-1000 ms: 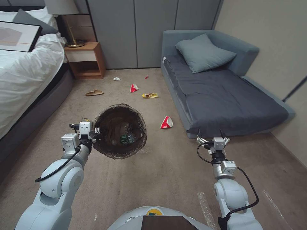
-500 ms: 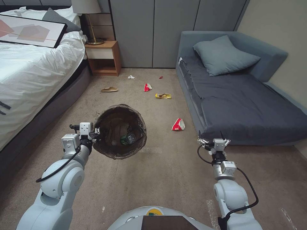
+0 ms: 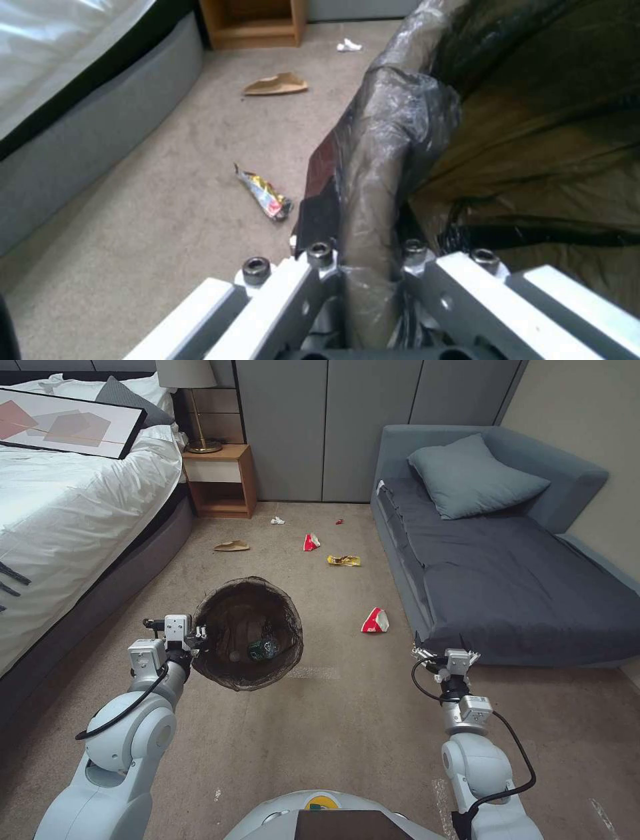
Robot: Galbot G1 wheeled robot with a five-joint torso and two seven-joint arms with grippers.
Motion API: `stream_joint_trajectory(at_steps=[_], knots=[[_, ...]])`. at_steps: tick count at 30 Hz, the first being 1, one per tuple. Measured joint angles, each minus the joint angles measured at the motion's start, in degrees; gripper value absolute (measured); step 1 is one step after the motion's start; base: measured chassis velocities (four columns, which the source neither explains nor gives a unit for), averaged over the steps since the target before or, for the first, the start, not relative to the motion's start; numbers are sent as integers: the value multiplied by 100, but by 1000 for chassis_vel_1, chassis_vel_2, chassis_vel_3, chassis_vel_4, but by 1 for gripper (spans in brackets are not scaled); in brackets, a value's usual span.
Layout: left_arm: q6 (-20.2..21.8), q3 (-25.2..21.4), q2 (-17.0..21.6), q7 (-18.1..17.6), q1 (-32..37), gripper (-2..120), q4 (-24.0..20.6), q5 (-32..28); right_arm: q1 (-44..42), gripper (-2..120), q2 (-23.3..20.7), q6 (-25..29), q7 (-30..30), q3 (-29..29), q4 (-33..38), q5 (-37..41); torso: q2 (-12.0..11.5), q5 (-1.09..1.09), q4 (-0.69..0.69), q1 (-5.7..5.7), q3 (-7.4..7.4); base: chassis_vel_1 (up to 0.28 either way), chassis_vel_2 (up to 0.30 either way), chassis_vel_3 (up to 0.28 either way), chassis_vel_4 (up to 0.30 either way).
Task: Pick up the trash bin, then pick up the garbage from the floor and place it into the trash bin.
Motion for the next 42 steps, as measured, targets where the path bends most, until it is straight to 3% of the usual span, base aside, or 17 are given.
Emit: stream_joint_trajectory(at_steps=[14,23,42], knots=[[-11,6,-31,4,75,0,-43,150,23,100,-8,260,-179,27,-138,-27,1,1,0,0,0,-56,10,57,-11],[-24,-9,-18,12,84,0,17,141,67,100,-105,203,-202,21,-129,-12,0,0,-1,0,0,-286,104,267,-109],[-37,32,34,-11,31,0,26,52,89,100,-159,147,-197,-4,-125,-3,0,0,-1,0,0,-334,228,337,-222]])
